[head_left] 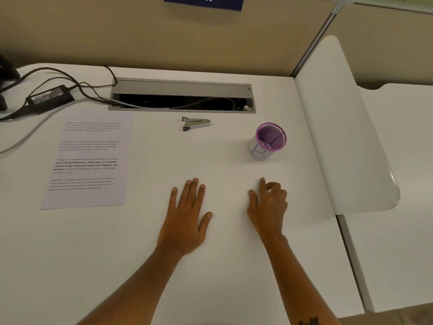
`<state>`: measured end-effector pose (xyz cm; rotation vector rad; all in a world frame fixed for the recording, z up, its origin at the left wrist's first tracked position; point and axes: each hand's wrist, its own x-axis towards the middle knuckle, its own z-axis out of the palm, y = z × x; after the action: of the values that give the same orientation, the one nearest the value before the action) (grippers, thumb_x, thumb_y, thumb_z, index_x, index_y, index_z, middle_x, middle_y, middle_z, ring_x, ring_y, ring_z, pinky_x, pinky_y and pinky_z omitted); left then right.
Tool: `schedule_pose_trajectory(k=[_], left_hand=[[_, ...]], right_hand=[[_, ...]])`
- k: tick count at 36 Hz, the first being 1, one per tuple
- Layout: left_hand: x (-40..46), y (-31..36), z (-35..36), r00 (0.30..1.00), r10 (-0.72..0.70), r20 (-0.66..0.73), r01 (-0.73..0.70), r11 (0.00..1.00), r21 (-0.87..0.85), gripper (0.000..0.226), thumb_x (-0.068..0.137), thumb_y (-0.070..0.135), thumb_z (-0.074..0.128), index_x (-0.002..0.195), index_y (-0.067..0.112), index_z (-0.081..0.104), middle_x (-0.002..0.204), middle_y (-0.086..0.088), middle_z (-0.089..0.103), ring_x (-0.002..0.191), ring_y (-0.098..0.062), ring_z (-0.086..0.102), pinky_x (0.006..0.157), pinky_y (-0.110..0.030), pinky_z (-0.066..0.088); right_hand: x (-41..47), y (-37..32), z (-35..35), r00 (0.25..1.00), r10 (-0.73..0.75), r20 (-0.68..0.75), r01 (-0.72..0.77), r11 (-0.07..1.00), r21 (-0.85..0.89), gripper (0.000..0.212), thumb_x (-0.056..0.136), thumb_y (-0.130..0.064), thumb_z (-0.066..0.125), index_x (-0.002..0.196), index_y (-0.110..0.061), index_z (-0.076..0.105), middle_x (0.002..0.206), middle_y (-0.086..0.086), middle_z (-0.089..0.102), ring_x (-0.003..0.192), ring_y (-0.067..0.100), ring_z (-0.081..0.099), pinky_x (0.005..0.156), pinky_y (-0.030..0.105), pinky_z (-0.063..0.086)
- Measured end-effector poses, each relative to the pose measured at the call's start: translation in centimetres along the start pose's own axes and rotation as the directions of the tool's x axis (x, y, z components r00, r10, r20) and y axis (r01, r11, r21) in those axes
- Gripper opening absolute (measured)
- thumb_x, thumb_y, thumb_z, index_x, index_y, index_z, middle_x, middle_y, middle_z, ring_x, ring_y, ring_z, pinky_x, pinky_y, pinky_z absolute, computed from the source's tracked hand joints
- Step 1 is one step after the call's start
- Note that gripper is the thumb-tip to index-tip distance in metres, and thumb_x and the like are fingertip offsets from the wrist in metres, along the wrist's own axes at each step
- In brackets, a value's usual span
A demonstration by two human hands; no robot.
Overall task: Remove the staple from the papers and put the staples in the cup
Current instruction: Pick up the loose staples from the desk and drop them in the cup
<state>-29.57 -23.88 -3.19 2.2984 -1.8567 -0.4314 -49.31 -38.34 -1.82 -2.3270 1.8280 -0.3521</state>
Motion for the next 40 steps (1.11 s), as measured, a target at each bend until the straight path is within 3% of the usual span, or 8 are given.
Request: schedule_pose_trajectory(k=[7,11,15,23,35,40], left_hand=[[0.0,0.0,0.1,1.0,0.0,-0.011,0.0,1.0,-0.005,0.076,0.111,0.055,0.027,0.172,0.015,0.007,0.182,-0.007,-0.001,0.168,-0.024,-0.005,0.135,-0.058,0.009],[0.0,-0.1,0.1,1.0,-0.001,-0.003,0.001,1.0,0.01,0.076,0.111,0.055,0.024,0.172,0.015,0.004,0.181,-0.007,-0.004,0.168,-0.024,-0.007,0.135,-0.057,0.008],[0.0,-0.1,0.1,1.0,0.001,-0.008,-0.001,1.0,0.008,0.076,0.111,0.055,0.025,0.172,0.015,0.004,0.181,-0.007,-0.004,0.168,-0.024,-0.007,0.136,-0.057,0.008],[0.0,-0.1,0.1,1.0,-0.001,-0.014,0.001,1.0,-0.006,0.076,0.11,0.055,0.026,0.172,0.015,0.007,0.182,-0.008,-0.001,0.168,-0.025,-0.004,0.135,-0.058,0.01],[0.0,-0.1,0.1,1.0,0.003,-0.02,-0.003,1.0,-0.016,0.076,0.111,0.054,0.025,0.172,0.015,0.005,0.182,-0.007,-0.003,0.168,-0.024,-0.006,0.135,-0.058,0.009],[0.0,-0.1,0.3,1.0,-0.001,-0.02,0.0,1.0,-0.025,0.076,0.111,0.054,0.027,0.172,0.015,0.005,0.182,-0.007,-0.002,0.168,-0.024,-0.005,0.135,-0.058,0.01]], right_hand=[[1.0,0.1,0.2,0.999,-0.018,-0.034,0.021,0.997,0.08,0.035,0.096,-0.02,0.069,0.131,-0.013,0.069,0.116,0.012,0.063,0.101,0.036,0.057,0.074,0.04,0.047],[1.8,0.2,-0.1,0.99,0.134,-0.05,-0.111,0.938,0.329,0.028,0.092,-0.02,0.075,0.12,-0.018,0.076,0.111,0.008,0.068,0.101,0.03,0.061,0.084,0.042,0.054],[2.2,-0.2,0.3,0.972,0.23,-0.056,-0.187,0.892,0.41,0.024,0.088,-0.03,0.08,0.11,-0.019,0.079,0.107,0.002,0.072,0.099,0.024,0.063,0.087,0.046,0.055],[2.7,-1.6,0.6,0.954,0.287,-0.092,-0.227,0.884,0.409,0.017,0.089,-0.032,0.079,0.1,-0.02,0.081,0.099,-0.001,0.075,0.09,0.019,0.068,0.084,0.049,0.056],[3.6,-2.6,0.5,0.964,0.255,-0.074,-0.217,0.917,0.334,0.011,0.094,-0.016,0.073,0.093,-0.009,0.082,0.089,0.007,0.075,0.081,0.025,0.068,0.073,0.037,0.057],[4.1,-3.2,0.5,0.97,0.242,-0.035,-0.227,0.945,0.236,0.011,0.093,-0.008,0.069,0.09,-0.006,0.078,0.09,0.009,0.073,0.085,0.029,0.067,0.075,0.045,0.058]])
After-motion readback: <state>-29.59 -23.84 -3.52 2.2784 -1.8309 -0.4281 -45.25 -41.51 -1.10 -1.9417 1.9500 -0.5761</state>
